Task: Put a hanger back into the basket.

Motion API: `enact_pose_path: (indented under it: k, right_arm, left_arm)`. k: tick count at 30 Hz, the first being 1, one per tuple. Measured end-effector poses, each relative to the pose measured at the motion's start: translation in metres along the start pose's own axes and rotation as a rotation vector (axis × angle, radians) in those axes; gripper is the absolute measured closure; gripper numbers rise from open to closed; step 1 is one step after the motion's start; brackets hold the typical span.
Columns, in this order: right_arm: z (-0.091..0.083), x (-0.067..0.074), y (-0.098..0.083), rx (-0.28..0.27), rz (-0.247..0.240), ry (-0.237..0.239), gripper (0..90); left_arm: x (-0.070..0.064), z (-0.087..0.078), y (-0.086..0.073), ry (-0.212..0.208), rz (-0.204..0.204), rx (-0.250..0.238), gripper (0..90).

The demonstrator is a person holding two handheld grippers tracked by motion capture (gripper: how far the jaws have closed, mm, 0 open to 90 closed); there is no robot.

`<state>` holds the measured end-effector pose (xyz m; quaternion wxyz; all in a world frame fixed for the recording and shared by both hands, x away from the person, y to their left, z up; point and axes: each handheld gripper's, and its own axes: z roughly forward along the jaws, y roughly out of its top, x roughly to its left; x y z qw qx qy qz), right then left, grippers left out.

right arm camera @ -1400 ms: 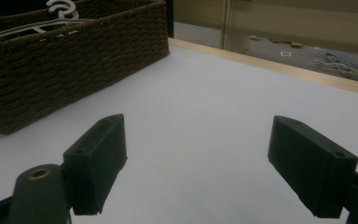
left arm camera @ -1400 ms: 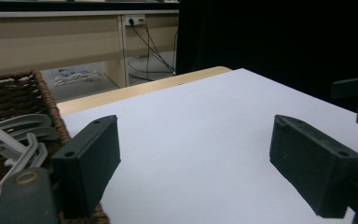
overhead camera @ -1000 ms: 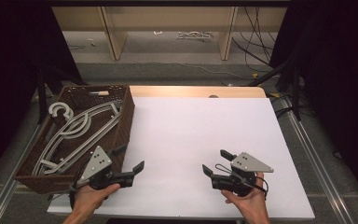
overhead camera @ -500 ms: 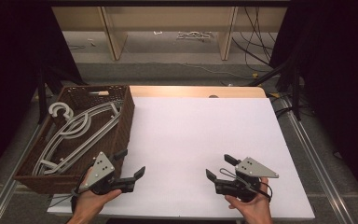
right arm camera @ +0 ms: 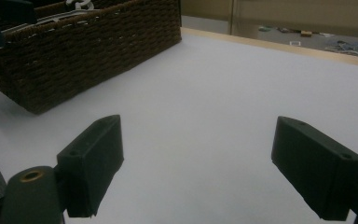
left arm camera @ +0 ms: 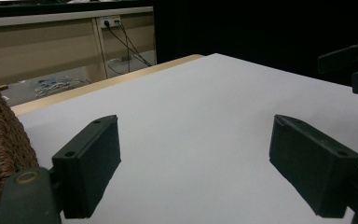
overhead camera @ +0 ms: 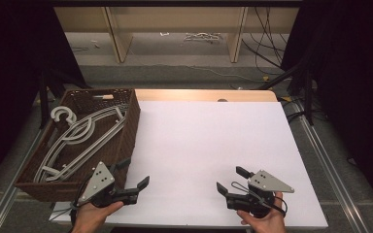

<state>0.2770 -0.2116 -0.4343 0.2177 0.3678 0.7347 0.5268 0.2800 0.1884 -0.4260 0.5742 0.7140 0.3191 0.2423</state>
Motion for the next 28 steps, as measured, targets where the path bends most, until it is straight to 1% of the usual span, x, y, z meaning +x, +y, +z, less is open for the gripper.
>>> enact_pose_path:
  k: [2, 3, 4, 5, 6, 7, 8, 9, 10, 11, 12, 13, 16, 17, 19, 20, 21, 23, 25, 26, 27, 28]
  right_arm:
    - [-0.0022, 0.0008, -0.0007, 0.012, -0.004, 0.000, 17.5]
    - [-0.0033, 0.0016, -0.0012, 0.015, 0.003, 0.002, 17.5]
    - [-0.0045, 0.0031, -0.0014, 0.029, 0.018, 0.011, 17.5]
    - [-0.0047, 0.0047, -0.0022, 0.023, 0.027, 0.013, 17.4]
    - [-0.0058, 0.0046, -0.0022, 0.031, 0.015, 0.007, 17.4]
    - [-0.0058, 0.0059, -0.0030, 0.024, 0.026, 0.015, 17.4]
    - [-0.0062, 0.0053, -0.0029, 0.020, 0.011, 0.010, 17.4]
    - [-0.0069, 0.0062, -0.0032, 0.029, 0.021, 0.017, 17.4]
    - [-0.0068, 0.0062, -0.0033, 0.024, 0.015, 0.018, 17.4]
    - [-0.0079, 0.0070, -0.0032, 0.033, 0.022, 0.012, 17.4]
    - [-0.0074, 0.0069, -0.0034, 0.021, 0.017, 0.012, 17.4]
    - [-0.0073, 0.0062, -0.0031, 0.022, 0.006, 0.019, 17.4]
    - [-0.0068, 0.0061, -0.0029, 0.012, 0.005, 0.014, 17.4]
    - [-0.0074, 0.0058, -0.0025, 0.022, 0.003, 0.023, 17.4]
    - [-0.0073, 0.0059, -0.0022, 0.018, 0.007, 0.030, 17.4]
    - [-0.0079, 0.0067, -0.0021, 0.016, 0.021, 0.026, 17.4]
    - [-0.0069, 0.0051, -0.0021, -0.005, -0.004, 0.016, 17.4]
    - [-0.0069, 0.0045, -0.0022, -0.003, -0.006, 0.012, 17.4]
    - [-0.0067, 0.0050, -0.0021, -0.008, -0.001, 0.010, 17.4]
    - [-0.0066, 0.0062, -0.0021, 0.001, 0.013, 0.020, 17.4]
    - [-0.0070, 0.0057, -0.0017, 0.008, 0.001, 0.019, 17.4]
    - [-0.0063, 0.0062, -0.0018, -0.002, 0.004, 0.023, 17.4]
  left_arm:
    - [-0.0002, -0.0007, -0.0001, -0.001, 0.001, -0.001, 16.3]
    - [-0.0004, -0.0009, -0.0002, -0.001, 0.000, -0.002, 16.3]
    - [-0.0005, -0.0013, -0.0003, -0.002, 0.001, -0.001, 16.3]
    - [-0.0004, -0.0006, -0.0007, -0.009, 0.000, -0.011, 16.3]
    - [-0.0008, -0.0017, -0.0002, -0.001, 0.001, -0.002, 16.3]
    - [-0.0008, -0.0016, -0.0002, -0.002, 0.001, -0.004, 16.3]
    - [-0.0009, -0.0016, -0.0002, -0.002, -0.001, -0.004, 16.3]
    - [-0.0009, -0.0015, -0.0003, -0.002, 0.000, -0.004, 16.3]
    - [-0.0009, -0.0015, -0.0003, -0.001, 0.001, -0.004, 16.3]
    - [-0.0009, -0.0015, -0.0003, -0.001, 0.001, -0.004, 16.3]
    - [-0.0008, -0.0015, -0.0003, 0.000, 0.000, -0.005, 16.3]
    - [-0.0009, -0.0015, -0.0002, 0.001, -0.001, -0.007, 16.3]
    - [-0.0006, -0.0016, 0.0000, 0.002, 0.000, -0.009, 16.3]
    - [-0.0006, -0.0014, 0.0000, 0.004, 0.000, -0.010, 16.3]
    - [0.0000, -0.0004, -0.0003, 0.000, 0.001, -0.013, 16.3]
    - [0.0000, -0.0007, -0.0001, 0.005, 0.004, -0.006, 16.3]
    - [0.0003, -0.0003, -0.0002, 0.005, 0.008, -0.007, 16.3]
    - [0.0002, 0.0000, -0.0005, 0.006, -0.001, -0.008, 16.3]
    - [0.0004, -0.0003, -0.0005, 0.007, 0.000, -0.012, 16.3]
    - [0.0005, -0.0006, -0.0003, 0.007, 0.004, -0.013, 16.3]
    - [0.0004, -0.0008, -0.0002, 0.007, 0.002, -0.015, 16.3]
    - [0.0004, -0.0009, -0.0002, 0.007, 0.003, -0.015, 16.3]
